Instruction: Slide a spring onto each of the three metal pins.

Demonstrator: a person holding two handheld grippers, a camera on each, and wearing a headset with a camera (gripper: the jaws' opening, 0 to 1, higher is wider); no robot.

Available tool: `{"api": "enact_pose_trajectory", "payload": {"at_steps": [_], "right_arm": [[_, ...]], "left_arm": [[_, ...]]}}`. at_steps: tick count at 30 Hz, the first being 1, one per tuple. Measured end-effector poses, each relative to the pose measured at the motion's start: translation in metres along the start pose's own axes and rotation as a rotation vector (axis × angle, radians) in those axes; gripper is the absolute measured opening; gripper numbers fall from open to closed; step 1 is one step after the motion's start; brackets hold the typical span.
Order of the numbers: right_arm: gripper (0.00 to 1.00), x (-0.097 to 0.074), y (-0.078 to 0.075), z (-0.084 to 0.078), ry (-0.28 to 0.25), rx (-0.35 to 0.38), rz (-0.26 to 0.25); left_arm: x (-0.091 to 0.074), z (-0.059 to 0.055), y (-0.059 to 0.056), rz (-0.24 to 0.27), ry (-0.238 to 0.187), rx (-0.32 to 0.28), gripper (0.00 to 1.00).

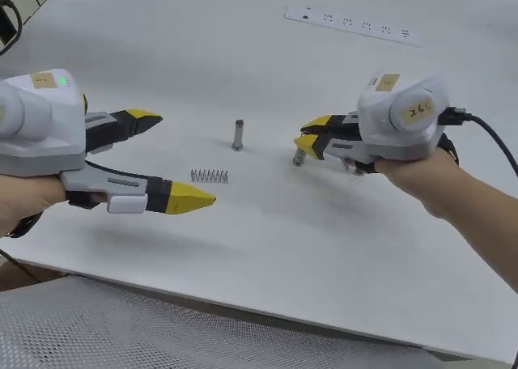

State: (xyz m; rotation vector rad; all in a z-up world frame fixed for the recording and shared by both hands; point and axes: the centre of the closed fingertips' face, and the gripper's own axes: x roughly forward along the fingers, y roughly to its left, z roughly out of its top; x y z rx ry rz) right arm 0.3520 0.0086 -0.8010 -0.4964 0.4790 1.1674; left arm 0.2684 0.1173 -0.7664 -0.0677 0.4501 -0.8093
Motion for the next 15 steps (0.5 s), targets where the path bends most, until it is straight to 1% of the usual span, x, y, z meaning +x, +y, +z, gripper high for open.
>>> {"api": "enact_pose_trajectory", "payload": {"at_steps": [3, 10, 11, 15], "right_arm": [[0.08, 0.0013, 0.0016, -0.0042, 0.012, 0.009, 0.006], [0.08, 0.0021, 0.0035, -0.0106, 0.035, -0.004, 0.007], [0.08, 0.002, 0.0033, -0.0095, 0.029, 0.0, 0.006], [0.08, 0.0022, 0.0033, -0.0096, 0.033, 0.013, 0.008]], "left_arm": [[0.0004, -0.0002, -0.0012, -0.002, 0.0, 0.001, 0.94], [0.0009, 0.0007, -0.0021, -0.003, -0.002, 0.001, 0.94], [0.0009, 0.0008, -0.0021, -0.003, -0.002, 0.0, 0.94], [0.0005, 0.002, -0.0016, -0.001, -0.007, -0.002, 0.94]]}}
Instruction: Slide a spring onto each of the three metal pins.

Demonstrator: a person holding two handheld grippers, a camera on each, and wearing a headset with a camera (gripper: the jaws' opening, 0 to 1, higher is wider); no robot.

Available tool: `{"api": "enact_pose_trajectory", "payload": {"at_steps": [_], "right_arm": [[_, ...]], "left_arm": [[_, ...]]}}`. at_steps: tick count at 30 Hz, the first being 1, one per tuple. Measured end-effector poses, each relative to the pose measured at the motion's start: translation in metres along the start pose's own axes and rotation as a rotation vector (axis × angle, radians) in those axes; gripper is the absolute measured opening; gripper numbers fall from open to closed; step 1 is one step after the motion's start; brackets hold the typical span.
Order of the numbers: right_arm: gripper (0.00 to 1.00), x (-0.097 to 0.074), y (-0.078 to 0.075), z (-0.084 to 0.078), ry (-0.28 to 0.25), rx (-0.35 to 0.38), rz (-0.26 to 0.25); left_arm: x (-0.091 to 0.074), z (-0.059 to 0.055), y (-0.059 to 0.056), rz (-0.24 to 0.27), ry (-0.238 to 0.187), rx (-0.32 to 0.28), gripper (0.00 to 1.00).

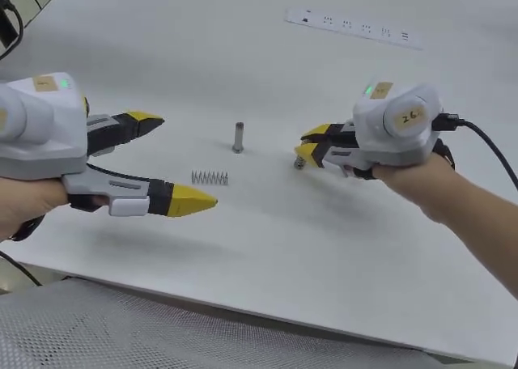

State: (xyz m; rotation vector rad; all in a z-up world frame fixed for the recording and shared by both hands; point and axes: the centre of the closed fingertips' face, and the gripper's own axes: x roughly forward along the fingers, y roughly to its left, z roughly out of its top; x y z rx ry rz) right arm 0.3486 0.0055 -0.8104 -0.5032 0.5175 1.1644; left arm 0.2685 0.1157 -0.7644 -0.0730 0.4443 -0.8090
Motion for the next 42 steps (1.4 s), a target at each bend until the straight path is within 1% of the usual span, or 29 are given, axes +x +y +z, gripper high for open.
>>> {"api": "enact_pose_trajectory", "payload": {"at_steps": [4, 7, 8, 9, 12, 20, 25, 29, 33, 42], "right_arm": [[0.09, 0.0, 0.001, 0.0, 0.002, 0.005, 0.005], [0.15, -0.001, 0.001, -0.001, 0.009, 0.02, 0.004], [0.16, -0.001, 0.0, -0.001, 0.009, 0.024, -0.006], [0.16, -0.002, -0.001, -0.001, 0.006, 0.024, -0.007], [0.17, -0.004, 0.0, 0.001, -0.004, 0.06, 0.005], [0.2, -0.009, 0.004, 0.006, -0.018, 0.065, 0.011], [0.23, -0.012, 0.003, 0.006, -0.027, 0.093, 0.008], [0.25, -0.018, 0.003, 0.008, -0.043, 0.108, 0.004], [0.26, -0.023, 0.005, 0.013, -0.061, 0.105, 0.001], [0.26, -0.034, 0.016, 0.024, -0.107, 0.095, 0.011]], "left_arm": [[0.0, 0.001, 0.0, -0.001, 0.002, 0.003, 0.95], [0.0, 0.002, 0.0, -0.002, 0.002, 0.004, 0.95], [0.0, 0.002, 0.0, -0.002, 0.003, 0.004, 0.94], [0.0, 0.002, 0.0, -0.002, 0.003, 0.006, 0.94], [0.001, 0.004, -0.001, -0.007, 0.006, 0.009, 0.95], [0.004, 0.006, -0.001, -0.012, 0.002, 0.008, 0.96], [0.005, 0.007, -0.003, -0.015, 0.0, 0.004, 0.95], [0.003, 0.006, -0.003, -0.014, 0.002, 0.002, 0.96], [0.001, 0.005, -0.003, -0.011, 0.002, 0.001, 0.96], [-0.001, 0.005, -0.002, -0.007, -0.003, -0.002, 0.96]]}}
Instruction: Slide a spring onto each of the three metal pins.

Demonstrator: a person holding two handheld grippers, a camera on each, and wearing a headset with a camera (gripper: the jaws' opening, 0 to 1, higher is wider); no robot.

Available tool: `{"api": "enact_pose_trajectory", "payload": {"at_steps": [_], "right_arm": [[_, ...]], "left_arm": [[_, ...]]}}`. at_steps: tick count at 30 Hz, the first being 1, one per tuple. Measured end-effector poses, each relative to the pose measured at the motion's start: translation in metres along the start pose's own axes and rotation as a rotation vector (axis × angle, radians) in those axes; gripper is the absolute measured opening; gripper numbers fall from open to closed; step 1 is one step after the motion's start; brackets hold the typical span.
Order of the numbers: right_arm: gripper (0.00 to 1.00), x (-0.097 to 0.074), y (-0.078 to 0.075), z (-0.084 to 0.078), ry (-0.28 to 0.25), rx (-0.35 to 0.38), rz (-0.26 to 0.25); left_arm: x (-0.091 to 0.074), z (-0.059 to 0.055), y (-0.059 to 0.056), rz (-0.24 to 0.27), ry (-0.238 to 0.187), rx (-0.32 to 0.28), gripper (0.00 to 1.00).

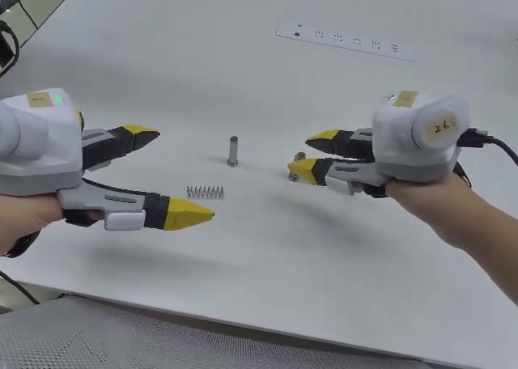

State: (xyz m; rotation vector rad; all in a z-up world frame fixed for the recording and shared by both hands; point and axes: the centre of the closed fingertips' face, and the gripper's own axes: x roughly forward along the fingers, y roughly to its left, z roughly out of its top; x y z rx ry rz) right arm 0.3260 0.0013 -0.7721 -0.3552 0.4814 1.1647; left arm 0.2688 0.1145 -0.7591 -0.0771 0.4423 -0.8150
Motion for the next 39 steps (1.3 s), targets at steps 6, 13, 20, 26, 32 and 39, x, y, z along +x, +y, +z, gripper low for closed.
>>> {"api": "enact_pose_trajectory", "payload": {"at_steps": [6, 13, 20, 26, 32, 39], "right_arm": [[0.26, -0.003, 0.009, 0.007, -0.023, -0.008, 0.015], [0.25, 0.001, 0.023, 0.015, -0.042, -0.022, 0.049], [0.24, 0.011, 0.035, 0.023, -0.048, -0.045, 0.09], [0.24, 0.018, 0.045, 0.027, -0.041, -0.069, 0.12], [0.23, 0.032, 0.061, 0.029, -0.009, -0.116, 0.176], [0.23, 0.047, 0.076, 0.032, 0.016, -0.158, 0.228]], "left_arm": [[0.0, -0.002, 0.0, 0.001, 0.002, -0.002, 0.96], [-0.002, -0.002, 0.001, 0.004, 0.0, -0.005, 0.95], [-0.006, -0.005, 0.002, 0.011, 0.001, -0.011, 0.95], [-0.009, -0.007, 0.003, 0.016, 0.0, -0.016, 0.95], [-0.011, -0.008, 0.004, 0.018, 0.001, -0.018, 0.95], [-0.012, -0.009, 0.004, 0.022, -0.003, -0.019, 0.95]]}}
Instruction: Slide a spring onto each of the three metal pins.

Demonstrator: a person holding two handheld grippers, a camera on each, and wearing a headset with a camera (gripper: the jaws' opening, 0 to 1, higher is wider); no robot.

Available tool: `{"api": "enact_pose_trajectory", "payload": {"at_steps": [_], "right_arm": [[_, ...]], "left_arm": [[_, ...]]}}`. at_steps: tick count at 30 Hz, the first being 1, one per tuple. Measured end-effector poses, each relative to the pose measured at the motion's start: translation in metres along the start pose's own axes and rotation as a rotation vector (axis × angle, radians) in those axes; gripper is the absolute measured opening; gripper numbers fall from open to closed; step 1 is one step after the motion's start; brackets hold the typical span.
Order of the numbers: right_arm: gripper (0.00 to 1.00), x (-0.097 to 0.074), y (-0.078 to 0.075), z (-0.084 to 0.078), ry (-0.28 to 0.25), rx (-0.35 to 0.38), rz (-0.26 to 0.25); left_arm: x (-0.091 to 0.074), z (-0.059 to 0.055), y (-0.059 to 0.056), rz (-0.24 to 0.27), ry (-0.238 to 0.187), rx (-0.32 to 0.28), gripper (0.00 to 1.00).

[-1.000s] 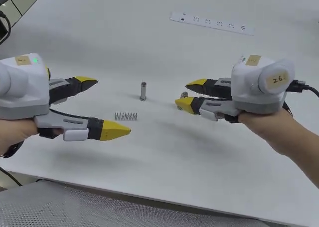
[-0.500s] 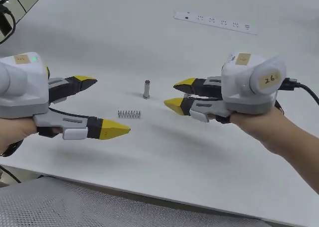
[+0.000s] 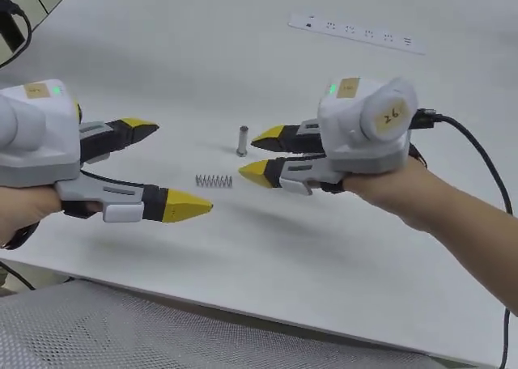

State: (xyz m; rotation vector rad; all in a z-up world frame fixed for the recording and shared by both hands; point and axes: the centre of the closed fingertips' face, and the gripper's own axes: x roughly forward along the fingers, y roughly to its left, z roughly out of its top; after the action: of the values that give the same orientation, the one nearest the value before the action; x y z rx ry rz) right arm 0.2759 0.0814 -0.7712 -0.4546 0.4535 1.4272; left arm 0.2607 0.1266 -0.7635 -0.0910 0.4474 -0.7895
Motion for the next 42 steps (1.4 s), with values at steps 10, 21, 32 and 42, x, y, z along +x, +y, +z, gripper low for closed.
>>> {"api": "enact_pose_trajectory", "payload": {"at_steps": [10, 21, 32, 42], "right_arm": [[0.22, 0.019, 0.002, -0.006, 0.069, -0.067, 0.043], [0.2, 0.039, -0.001, -0.015, 0.125, -0.083, 0.071], [0.19, 0.054, 0.001, -0.032, 0.189, -0.094, 0.091], [0.17, 0.064, -0.003, -0.046, 0.248, -0.12, 0.084]], "left_arm": [[-0.001, -0.003, 0.0, -0.002, 0.003, -0.004, 0.95], [-0.001, -0.001, 0.0, -0.001, 0.001, 0.001, 0.95], [-0.002, -0.005, 0.0, 0.001, 0.008, -0.005, 0.95], [-0.002, -0.006, 0.0, 0.002, 0.011, -0.007, 0.95]]}}
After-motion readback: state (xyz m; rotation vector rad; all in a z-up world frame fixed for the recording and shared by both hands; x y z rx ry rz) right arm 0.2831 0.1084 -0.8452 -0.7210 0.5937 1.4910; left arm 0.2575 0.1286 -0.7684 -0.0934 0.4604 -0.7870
